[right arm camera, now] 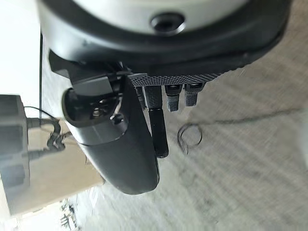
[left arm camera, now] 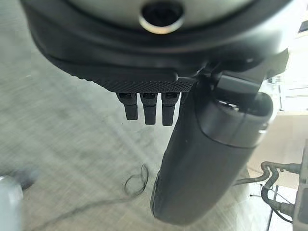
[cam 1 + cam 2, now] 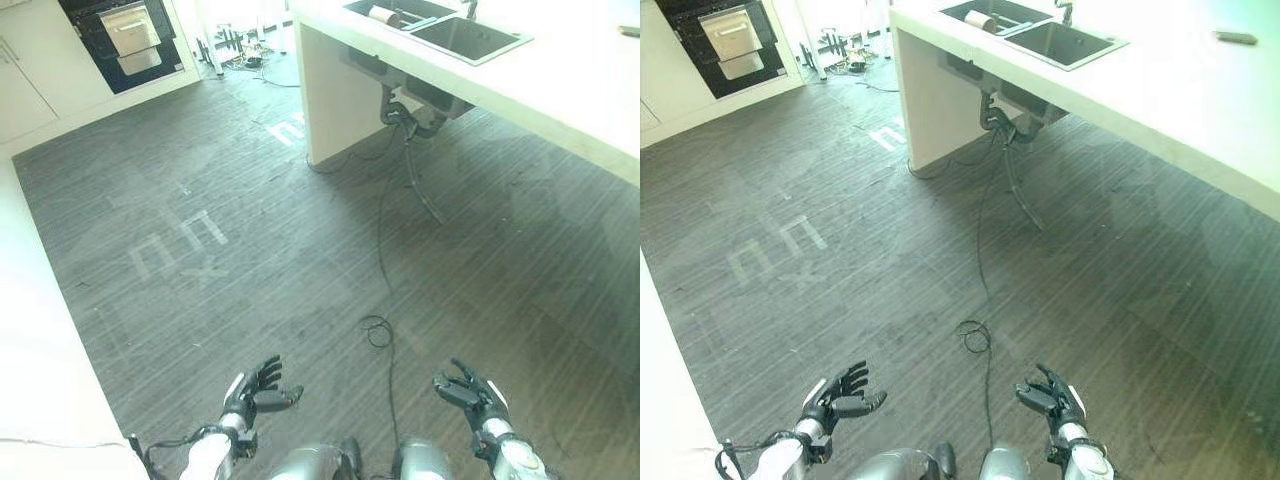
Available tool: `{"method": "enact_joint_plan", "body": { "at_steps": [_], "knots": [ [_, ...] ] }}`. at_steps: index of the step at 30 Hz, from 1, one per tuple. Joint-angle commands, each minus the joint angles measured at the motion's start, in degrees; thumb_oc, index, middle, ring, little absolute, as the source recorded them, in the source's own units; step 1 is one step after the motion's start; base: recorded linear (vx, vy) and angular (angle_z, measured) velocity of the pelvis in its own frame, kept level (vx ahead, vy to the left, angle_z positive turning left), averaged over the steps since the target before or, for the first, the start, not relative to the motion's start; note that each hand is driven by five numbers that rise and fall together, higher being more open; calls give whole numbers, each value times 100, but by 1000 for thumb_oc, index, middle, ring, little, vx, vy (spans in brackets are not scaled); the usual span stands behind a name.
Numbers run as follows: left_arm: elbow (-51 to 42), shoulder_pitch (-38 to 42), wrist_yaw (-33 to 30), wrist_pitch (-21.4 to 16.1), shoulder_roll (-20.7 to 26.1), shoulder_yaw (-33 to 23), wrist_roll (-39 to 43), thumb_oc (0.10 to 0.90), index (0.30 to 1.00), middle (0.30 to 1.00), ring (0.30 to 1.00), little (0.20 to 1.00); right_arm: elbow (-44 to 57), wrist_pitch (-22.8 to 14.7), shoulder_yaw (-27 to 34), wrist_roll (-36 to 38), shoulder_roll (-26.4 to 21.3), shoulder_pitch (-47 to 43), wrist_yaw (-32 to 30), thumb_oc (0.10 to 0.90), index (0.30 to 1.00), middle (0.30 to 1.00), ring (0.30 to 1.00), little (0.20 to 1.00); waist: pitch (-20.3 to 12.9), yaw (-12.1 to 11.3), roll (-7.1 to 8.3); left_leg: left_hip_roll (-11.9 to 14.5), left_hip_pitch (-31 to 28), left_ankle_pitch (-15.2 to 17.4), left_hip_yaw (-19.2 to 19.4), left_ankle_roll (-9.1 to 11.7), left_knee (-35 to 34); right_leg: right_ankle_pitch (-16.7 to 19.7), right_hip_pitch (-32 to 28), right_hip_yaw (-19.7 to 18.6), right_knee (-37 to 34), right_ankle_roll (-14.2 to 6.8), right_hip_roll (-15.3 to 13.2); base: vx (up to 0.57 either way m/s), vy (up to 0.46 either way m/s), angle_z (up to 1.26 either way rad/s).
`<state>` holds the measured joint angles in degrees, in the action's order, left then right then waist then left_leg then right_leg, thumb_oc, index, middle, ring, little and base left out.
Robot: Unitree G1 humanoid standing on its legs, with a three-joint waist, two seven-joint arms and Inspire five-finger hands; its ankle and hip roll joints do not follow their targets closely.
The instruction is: Place the dishes in the dishwasher.
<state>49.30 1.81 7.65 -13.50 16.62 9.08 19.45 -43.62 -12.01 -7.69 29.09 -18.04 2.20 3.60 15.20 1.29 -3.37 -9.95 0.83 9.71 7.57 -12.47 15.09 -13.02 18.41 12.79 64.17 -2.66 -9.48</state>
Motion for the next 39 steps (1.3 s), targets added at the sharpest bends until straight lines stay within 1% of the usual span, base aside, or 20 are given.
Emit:
{"method": "enact_joint_plan", "body": {
  "at_steps": [1,2,4,8,10,13,14,16,17,19,20,21,23,26,28,29,32,34,37,39],
  "knots": [
    [-461,-104,82,-250,135,-133,-40,800,900,900,900,900,302,-442,210,-202,-262,-154,-122,800,900,900,900,900,190,164,-47,521,357,456,-412,576,210,681,-730,37,-2442,-202,776,450,-179,94],
    [-435,-21,117,-143,163,-179,-71,800,900,900,900,900,297,-426,279,-72,-358,-97,-48,800,900,900,900,900,267,244,2,512,103,701,-483,606,210,768,-539,84,-3676,-297,749,452,-145,117],
    [-325,31,45,-191,110,-166,-126,800,900,900,900,900,214,-480,379,-76,-427,-63,110,800,900,900,900,900,334,295,-11,548,-195,953,-482,608,210,1200,-102,241,-4277,-471,604,528,-158,130],
    [37,-47,-76,-341,-99,-144,-391,800,900,900,900,900,131,-541,412,-28,-524,-40,119,800,900,900,900,900,146,389,-35,448,-945,1120,-717,837,210,665,-411,20,-4251,-84,829,653,-251,14],
    [124,-99,-135,-227,-143,-122,-541,800,900,900,900,900,127,-583,357,-73,-580,-75,110,800,900,900,900,900,61,379,22,485,-1290,311,-581,1102,210,522,-740,-79,-4436,125,876,569,-234,-64],
    [366,-189,-126,-147,-174,-129,-573,800,900,900,900,900,75,-727,311,-93,-691,-77,113,800,900,900,900,900,80,368,57,639,-436,-643,-339,1542,2443,288,-1328,-216,-4698,365,953,453,-231,3],
    [447,-201,-94,-59,-162,-165,-580,800,900,900,900,900,61,-726,332,-105,-725,-65,145,800,900,900,900,900,101,366,97,781,-44,-729,-213,1578,3093,185,-1500,-224,-4698,461,961,382,-231,5],
    [686,-224,-49,89,-160,-247,-730,800,900,900,900,900,12,-780,326,-74,-751,-101,170,800,900,900,900,900,201,280,156,840,742,-606,-87,1457,3369,-17,-1861,-309,-4698,553,998,464,-197,-23],
    [913,-308,-80,216,-179,-301,-810,800,900,900,900,900,-51,-806,246,-104,-700,-195,169,800,900,900,900,900,240,156,205,742,804,-446,-67,1340,2079,-130,-2009,-519,-4698,484,1027,580,-107,-39],
    [1063,-385,-131,327,-200,-348,-705,800,900,900,900,900,-39,-762,210,-121,-631,-232,74,800,900,900,900,900,247,91,255,805,747,-545,-57,1350,1026,-242,-2118,-605,-4698,431,1025,418,2,-62],
    [1094,-406,-171,474,-205,-357,-599,800,900,900,900,900,-28,-727,197,-104,-613,-238,25,800,900,900,900,900,265,74,269,810,725,-577,-69,1358,827,-272,-2157,-625,-4698,419,1030,412,57,-70],
    [1341,-552,-258,504,-302,-468,-339,800,900,900,900,900,-19,-673,76,-151,-564,-269,-75,800,900,900,900,900,296,-92,257,689,1202,-963,-545,1495,210,-342,-2296,-860,-4698,386,1135,517,117,-56],
    [1630,-745,-337,656,-411,-667,-153,800,900,900,900,900,-62,-605,9,-229,-514,-297,-152,800,900,900,900,900,277,-266,213,637,1881,-1159,-827,1613,210,-468,-2491,-998,-4698,353,1203,467,164,-94],
    [1916,-897,-368,657,-476,-726,-387,800,900,900,900,900,-166,-462,50,-319,-495,-374,-196,800,900,900,900,900,174,-359,222,467,1705,-776,-788,1394,210,-531,-2793,-1005,-4698,229,1098,469,235,-131],
    [1998,-914,-413,739,-487,-789,-381,800,900,900,900,900,-312,-417,103,-284,-458,-381,-175,800,900,900,900,900,80,-338,194,384,1405,-357,-860,1137,210,-221,-2996,-936,-4698,104,1059,380,203,-106],
    [2064,-905,-399,737,-461,-799,-372,800,900,900,900,900,-378,-384,116,-303,-431,-393,-193,800,900,900,900,900,55,-322,171,359,1256,-201,-906,999,210,36,-2948,-862,-4428,15,1014,310,200,-135],
    [2181,-813,-340,690,-358,-734,-492,800,900,900,900,900,-767,-564,127,-415,-310,-399,-334,800,900,900,900,900,19,-229,62,229,846,181,-943,634,210,768,-2166,-531,-2447,-268,770,246,190,-22],
    [2222,-744,-378,676,-318,-669,-349,800,900,900,900,900,-1093,-722,153,-436,-281,-441,-379,800,900,900,900,900,21,-206,17,190,680,318,-919,509,210,826,-1686,-308,-1781,-299,628,166,106,2],
    [2165,-603,-403,717,-319,-664,-180,800,900,900,900,900,-1498,-994,179,-623,-269,-524,-395,800,900,900,900,900,149,-185,-169,361,295,479,-802,529,210,482,-1225,163,-2294,-110,251,160,-60,-31],
    [2123,-535,-406,733,-301,-688,-266,800,900,900,900,900,-1609,-1032,184,-602,-279,-560,-435,800,900,900,900,900,250,-178,-191,522,91,645,-752,630,210,411,-1241,177,-3503,-175,135,173,-305,-54]
  ]
}}
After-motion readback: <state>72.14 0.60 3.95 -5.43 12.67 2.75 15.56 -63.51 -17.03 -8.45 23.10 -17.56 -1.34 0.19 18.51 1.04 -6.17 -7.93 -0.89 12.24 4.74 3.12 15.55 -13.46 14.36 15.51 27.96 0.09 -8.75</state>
